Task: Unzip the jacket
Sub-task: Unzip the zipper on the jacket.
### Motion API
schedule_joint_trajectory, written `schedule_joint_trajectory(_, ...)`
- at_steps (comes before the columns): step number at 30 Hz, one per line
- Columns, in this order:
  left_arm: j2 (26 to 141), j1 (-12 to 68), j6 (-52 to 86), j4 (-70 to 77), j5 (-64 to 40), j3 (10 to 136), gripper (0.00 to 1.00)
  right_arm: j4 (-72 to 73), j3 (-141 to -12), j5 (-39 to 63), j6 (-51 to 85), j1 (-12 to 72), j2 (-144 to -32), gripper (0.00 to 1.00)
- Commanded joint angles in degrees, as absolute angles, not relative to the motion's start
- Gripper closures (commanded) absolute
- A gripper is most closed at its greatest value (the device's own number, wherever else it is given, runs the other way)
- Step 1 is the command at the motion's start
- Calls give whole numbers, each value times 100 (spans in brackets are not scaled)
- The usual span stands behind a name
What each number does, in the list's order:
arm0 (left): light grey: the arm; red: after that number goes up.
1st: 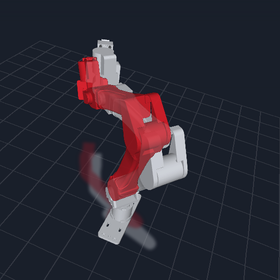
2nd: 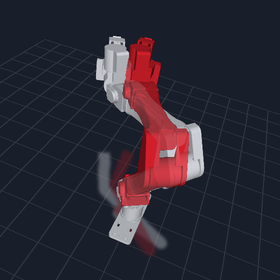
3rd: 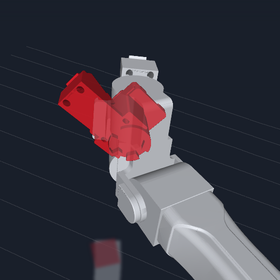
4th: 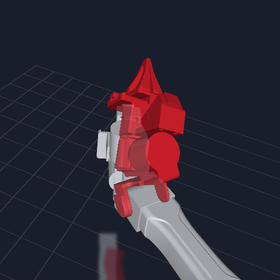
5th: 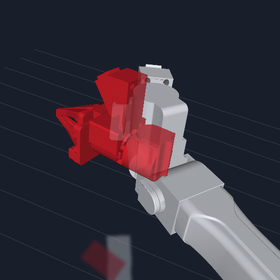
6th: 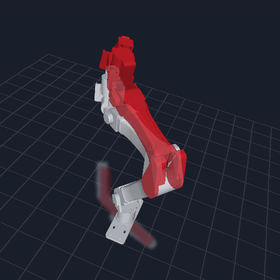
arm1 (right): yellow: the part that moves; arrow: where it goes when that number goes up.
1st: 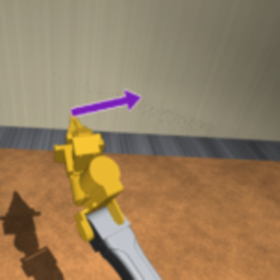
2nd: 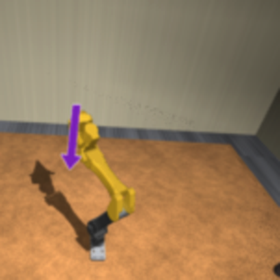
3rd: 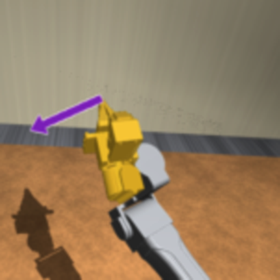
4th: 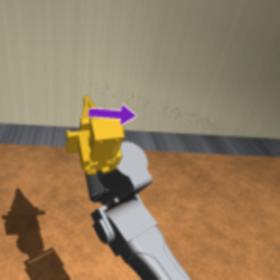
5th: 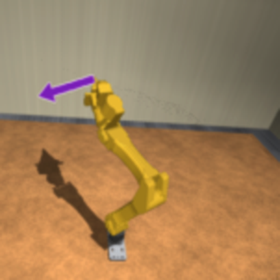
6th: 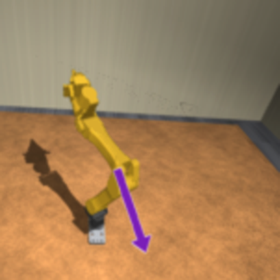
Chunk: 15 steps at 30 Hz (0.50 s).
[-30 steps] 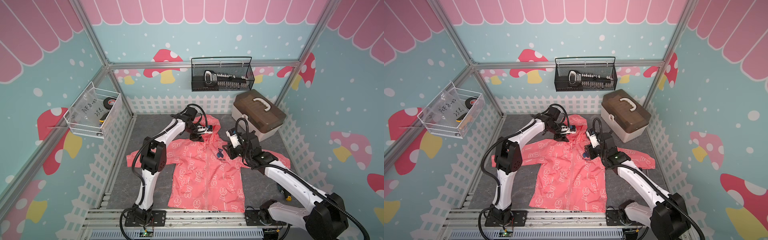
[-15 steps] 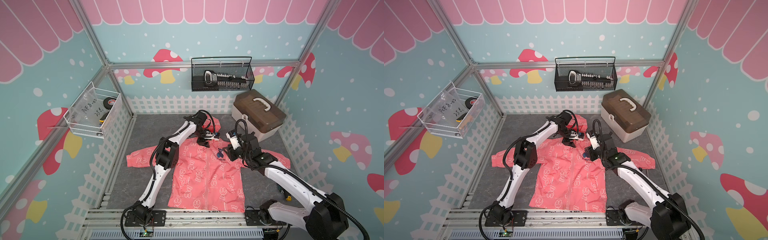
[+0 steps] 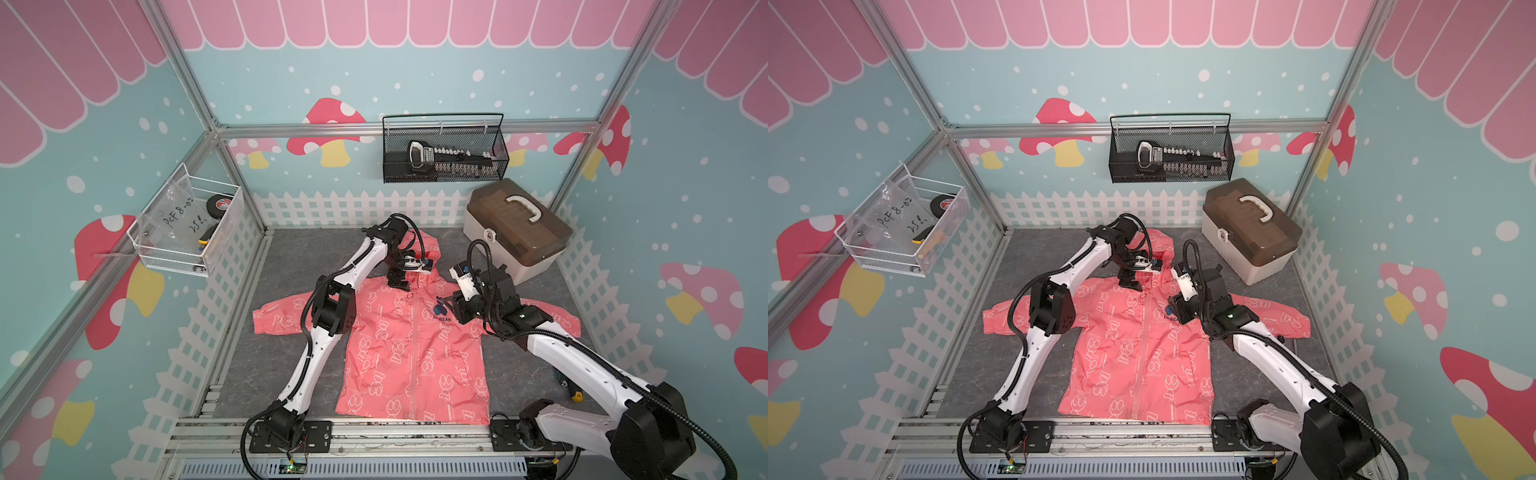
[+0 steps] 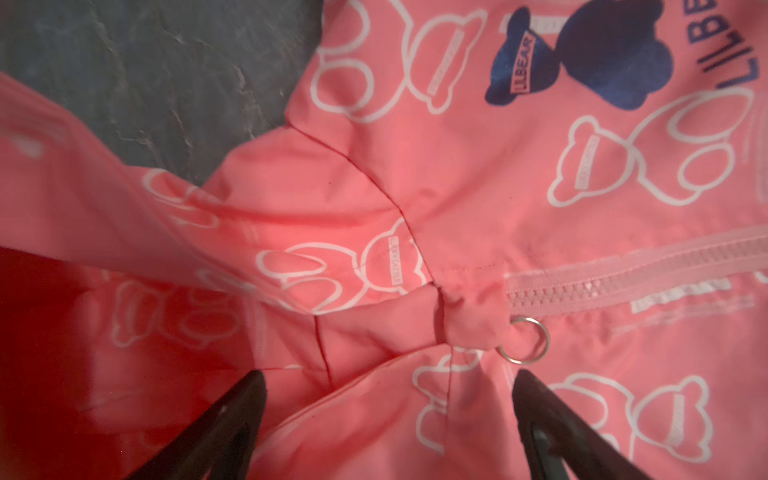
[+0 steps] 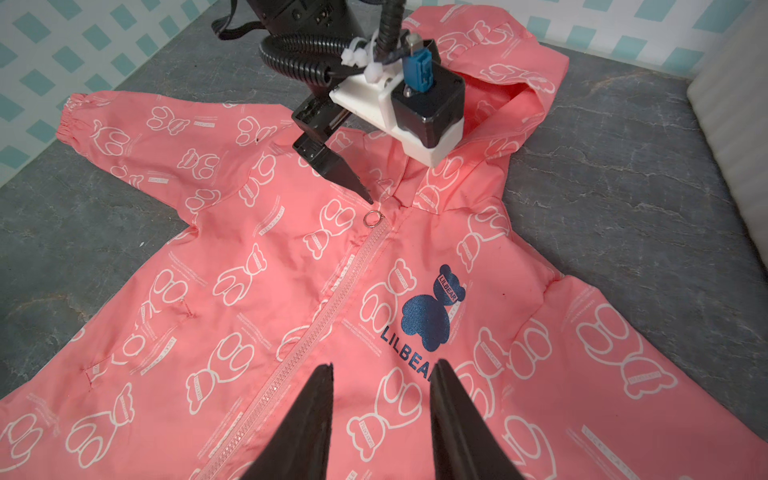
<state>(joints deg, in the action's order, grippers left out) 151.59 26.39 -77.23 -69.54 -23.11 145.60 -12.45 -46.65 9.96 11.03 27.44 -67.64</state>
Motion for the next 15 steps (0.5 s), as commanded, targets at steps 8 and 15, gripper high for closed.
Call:
schedule_joint_trajectory(8, 15529, 2676, -8314, -7336, -1891, 14736, 16, -1332, -4685, 1060, 1152, 2843, -6886, 61)
schedule_joint_trajectory(15, 15548, 2672, -8279, -7123, -1920, 14825, 27, -1362, -4702, 1020, 1134, 2873, -6950, 61)
